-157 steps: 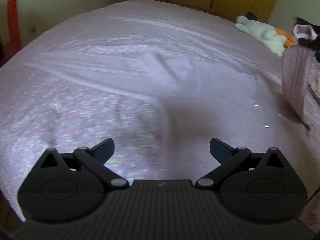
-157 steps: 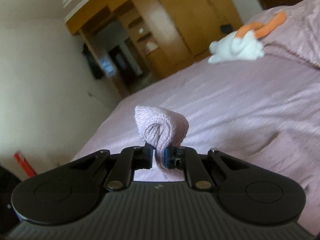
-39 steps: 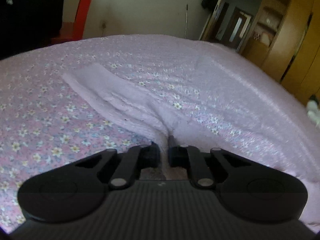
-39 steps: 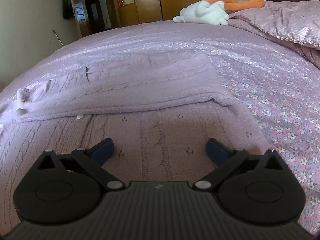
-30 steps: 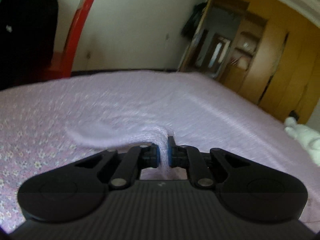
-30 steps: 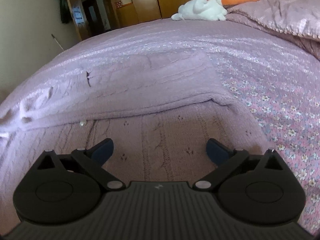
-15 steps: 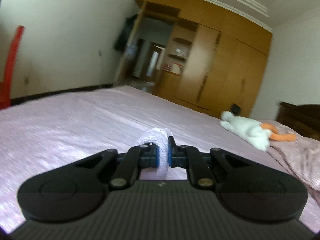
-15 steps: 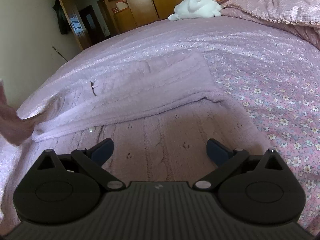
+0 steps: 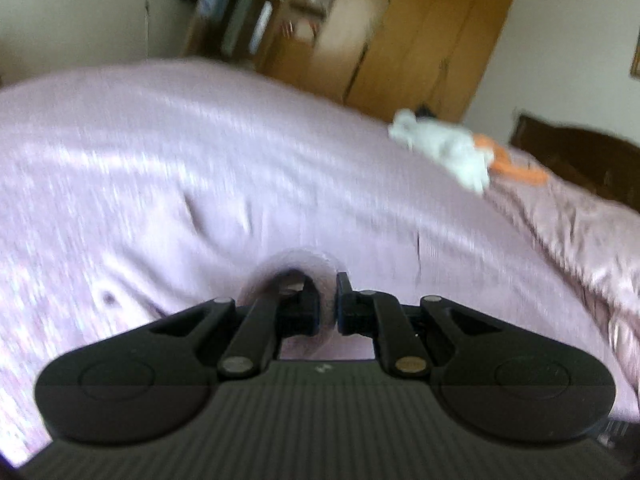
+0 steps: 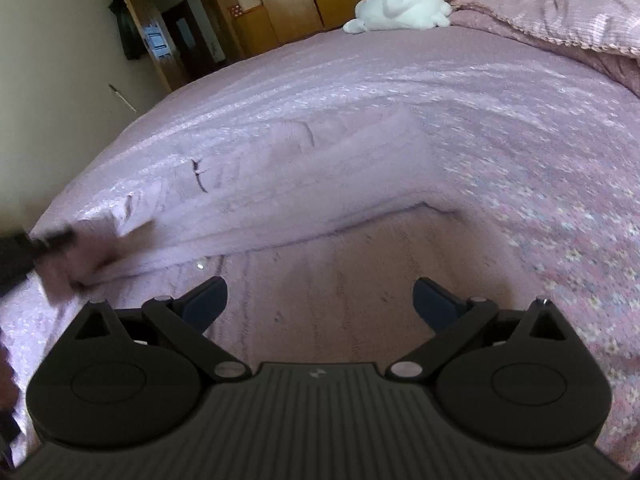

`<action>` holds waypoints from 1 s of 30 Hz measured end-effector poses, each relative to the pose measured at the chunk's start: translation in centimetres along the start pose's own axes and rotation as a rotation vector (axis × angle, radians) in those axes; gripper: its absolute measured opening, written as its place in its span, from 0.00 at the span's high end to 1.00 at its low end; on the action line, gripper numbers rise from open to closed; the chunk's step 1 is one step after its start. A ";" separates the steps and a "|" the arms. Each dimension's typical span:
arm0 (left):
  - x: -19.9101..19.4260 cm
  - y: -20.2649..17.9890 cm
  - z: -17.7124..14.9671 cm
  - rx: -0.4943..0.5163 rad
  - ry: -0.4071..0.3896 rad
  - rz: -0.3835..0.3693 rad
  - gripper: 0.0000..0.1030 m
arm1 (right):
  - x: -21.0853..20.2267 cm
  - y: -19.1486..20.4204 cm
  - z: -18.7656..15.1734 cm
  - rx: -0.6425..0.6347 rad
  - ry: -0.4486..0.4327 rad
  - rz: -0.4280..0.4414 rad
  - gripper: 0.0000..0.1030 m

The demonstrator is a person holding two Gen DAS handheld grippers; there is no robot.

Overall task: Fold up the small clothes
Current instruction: 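Lay the sleeve across the cardigan body and open the left tool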

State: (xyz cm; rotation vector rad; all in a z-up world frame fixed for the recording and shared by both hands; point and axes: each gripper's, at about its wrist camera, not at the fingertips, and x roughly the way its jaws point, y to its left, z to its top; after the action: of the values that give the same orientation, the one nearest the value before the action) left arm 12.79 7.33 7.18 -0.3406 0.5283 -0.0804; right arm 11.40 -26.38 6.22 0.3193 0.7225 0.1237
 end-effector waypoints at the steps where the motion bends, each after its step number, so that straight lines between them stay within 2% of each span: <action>1: 0.5 0.1 -0.6 0.006 0.036 0.001 0.88 | 0.1 0.3 0.3 0.001 0.005 0.013 0.01; 3: 0.8 0.1 -1.0 0.031 0.078 0.016 0.85 | 0.4 1.0 0.9 0.004 0.020 0.050 0.01; 5: 0.9 0.2 -1.4 0.058 0.117 0.045 0.74 | 0.7 1.7 1.5 0.011 0.042 0.085 0.01; 6: 0.6 0.5 -1.6 0.066 0.123 0.055 0.67 | 1.0 2.3 1.8 0.013 0.058 0.108 0.01; 10: -1.2 1.4 -2.2 0.108 0.132 0.074 0.56 | 2.6 4.9 2.6 0.013 0.161 0.140 0.01; 14: -3.1 2.3 -2.8 0.137 0.127 0.098 0.52 | 4.1 7.7 2.5 0.026 0.232 0.178 0.01; 20: -4.1 4.3 -3.1 0.060 0.131 0.053 0.52 | 6.6 12.2 2.5 0.100 0.404 0.347 0.01; 25: -5.6 4.6 -3.3 0.062 0.115 0.045 0.52 | 8.4 14.9 2.1 0.108 0.481 0.373 0.01; 27: -6.2 4.6 -3.4 0.068 0.088 0.069 0.52 | 9.2 15.5 2.0 0.125 0.508 0.411 0.01; 29: -6.7 5.0 -3.4 0.067 0.068 0.085 0.52 | 9.8 15.9 2.0 0.149 0.536 0.432 0.05; 30: -6.8 5.2 -3.3 0.062 0.065 0.085 0.52 | 10.0 16.3 2.1 0.141 0.542 0.430 0.15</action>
State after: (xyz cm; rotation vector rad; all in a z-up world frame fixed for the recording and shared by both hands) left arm 5.13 12.35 6.00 -0.2550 0.6028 -0.0255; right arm 20.20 -9.32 6.74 0.5853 1.1937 0.5850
